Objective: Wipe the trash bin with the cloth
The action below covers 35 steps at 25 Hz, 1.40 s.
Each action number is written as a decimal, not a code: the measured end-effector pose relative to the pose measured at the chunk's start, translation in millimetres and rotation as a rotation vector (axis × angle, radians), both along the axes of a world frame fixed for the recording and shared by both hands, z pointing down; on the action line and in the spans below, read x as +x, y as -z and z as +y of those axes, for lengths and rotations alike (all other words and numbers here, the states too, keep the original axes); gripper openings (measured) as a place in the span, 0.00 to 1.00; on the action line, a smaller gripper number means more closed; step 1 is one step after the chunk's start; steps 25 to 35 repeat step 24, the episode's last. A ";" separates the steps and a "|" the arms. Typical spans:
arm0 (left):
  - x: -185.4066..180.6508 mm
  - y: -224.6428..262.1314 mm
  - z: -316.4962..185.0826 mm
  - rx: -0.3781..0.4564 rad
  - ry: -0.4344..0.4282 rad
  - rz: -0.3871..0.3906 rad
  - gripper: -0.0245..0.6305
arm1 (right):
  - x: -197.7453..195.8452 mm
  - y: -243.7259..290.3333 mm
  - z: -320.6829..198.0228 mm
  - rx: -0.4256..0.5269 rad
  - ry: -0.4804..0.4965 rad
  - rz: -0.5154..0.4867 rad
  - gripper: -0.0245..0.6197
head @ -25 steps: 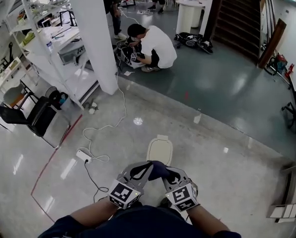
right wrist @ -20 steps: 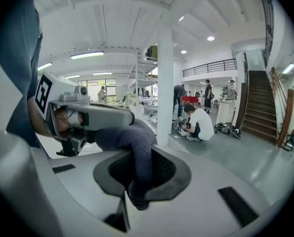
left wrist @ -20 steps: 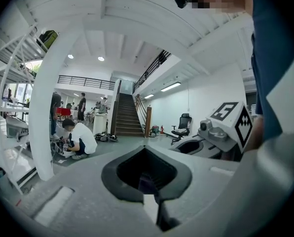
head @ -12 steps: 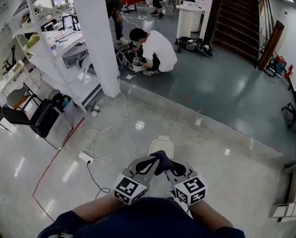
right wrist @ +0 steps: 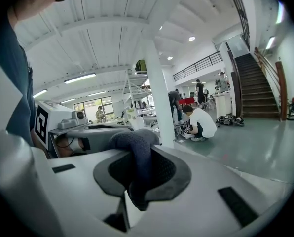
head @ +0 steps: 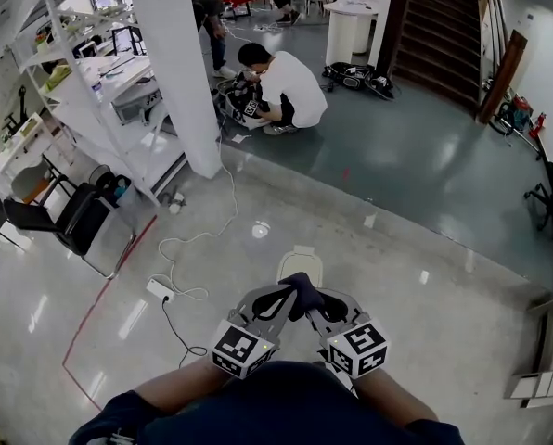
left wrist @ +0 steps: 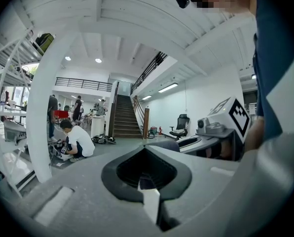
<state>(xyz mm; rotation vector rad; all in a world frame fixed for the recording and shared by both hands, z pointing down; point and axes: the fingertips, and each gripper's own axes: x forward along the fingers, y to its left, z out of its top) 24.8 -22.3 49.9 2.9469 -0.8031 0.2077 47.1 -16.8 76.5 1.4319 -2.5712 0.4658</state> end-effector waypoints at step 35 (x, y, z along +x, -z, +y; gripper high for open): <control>17.7 -6.1 24.5 -0.012 -0.007 0.006 0.03 | 18.3 -5.8 24.8 -0.011 -0.024 -0.016 0.12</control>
